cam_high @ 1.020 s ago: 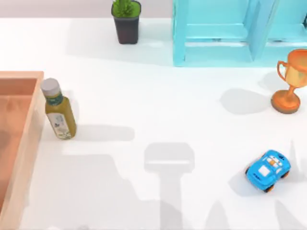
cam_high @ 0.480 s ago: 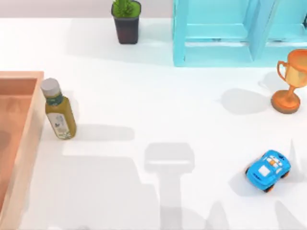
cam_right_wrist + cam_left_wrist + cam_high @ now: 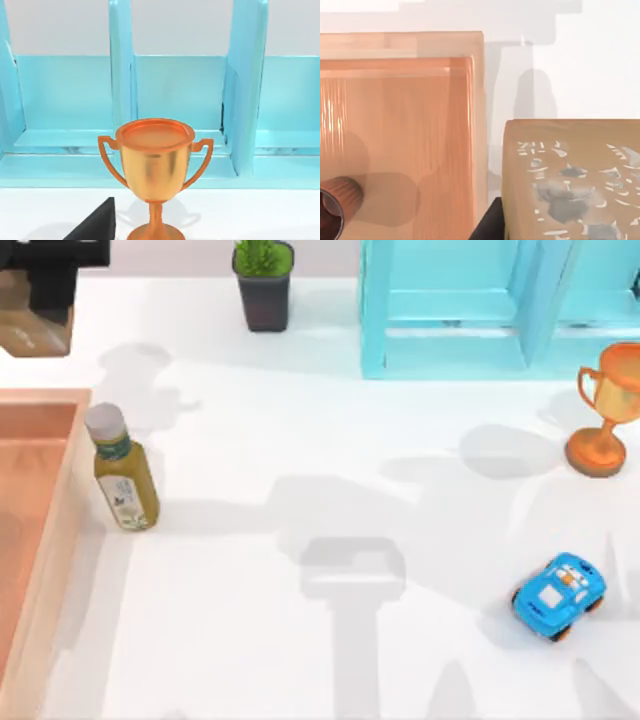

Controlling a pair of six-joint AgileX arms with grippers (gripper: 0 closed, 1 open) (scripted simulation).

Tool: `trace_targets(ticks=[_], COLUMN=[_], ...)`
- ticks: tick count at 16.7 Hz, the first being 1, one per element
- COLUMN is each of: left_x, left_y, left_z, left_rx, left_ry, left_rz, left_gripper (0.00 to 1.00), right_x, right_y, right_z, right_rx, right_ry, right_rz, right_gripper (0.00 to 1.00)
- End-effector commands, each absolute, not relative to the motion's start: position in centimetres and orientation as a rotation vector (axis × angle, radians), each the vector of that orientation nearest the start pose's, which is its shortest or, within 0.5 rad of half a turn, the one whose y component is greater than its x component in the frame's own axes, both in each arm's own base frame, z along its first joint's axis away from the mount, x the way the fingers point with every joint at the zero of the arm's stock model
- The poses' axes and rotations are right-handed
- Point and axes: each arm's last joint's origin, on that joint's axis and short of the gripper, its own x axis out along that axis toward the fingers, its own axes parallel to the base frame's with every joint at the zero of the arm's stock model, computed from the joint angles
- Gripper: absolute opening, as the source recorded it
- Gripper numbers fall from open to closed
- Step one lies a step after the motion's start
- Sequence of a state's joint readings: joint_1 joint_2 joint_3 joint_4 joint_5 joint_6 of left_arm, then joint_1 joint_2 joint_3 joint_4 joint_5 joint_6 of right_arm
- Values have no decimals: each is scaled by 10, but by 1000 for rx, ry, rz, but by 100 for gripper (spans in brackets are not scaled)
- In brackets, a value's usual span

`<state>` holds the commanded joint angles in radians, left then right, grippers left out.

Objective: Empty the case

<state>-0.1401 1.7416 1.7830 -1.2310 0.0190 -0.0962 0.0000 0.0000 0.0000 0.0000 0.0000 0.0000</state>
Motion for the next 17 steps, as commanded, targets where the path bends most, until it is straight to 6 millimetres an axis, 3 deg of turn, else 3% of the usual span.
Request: trace_targets(ticks=[2, 4, 6, 8, 10, 17], left_x=[370, 392, 405, 411, 412, 413], left_y=[-97, -141, -169, -178, -177, -179], left_z=[328, 293, 250, 211, 186, 184], left_rx=[-49, -50, -26, 4, 24, 29], left_ry=[1198, 1271, 1370, 1473, 1551, 1540], left_rz=[-116, -128, -114, -79, -39, -37], left_gripper=[0, 0, 0, 0, 0, 0], right_x=[106, 106, 106, 106, 106, 106], right_y=[-1, -1, -1, -1, -1, -1], right_z=[160, 160, 160, 160, 160, 160], right_rx=[0, 0, 0, 0, 0, 0], right_ry=[0, 0, 0, 0, 0, 0], right_rz=[0, 0, 0, 0, 0, 0], right_gripper=[100, 100, 100, 100, 100, 100])
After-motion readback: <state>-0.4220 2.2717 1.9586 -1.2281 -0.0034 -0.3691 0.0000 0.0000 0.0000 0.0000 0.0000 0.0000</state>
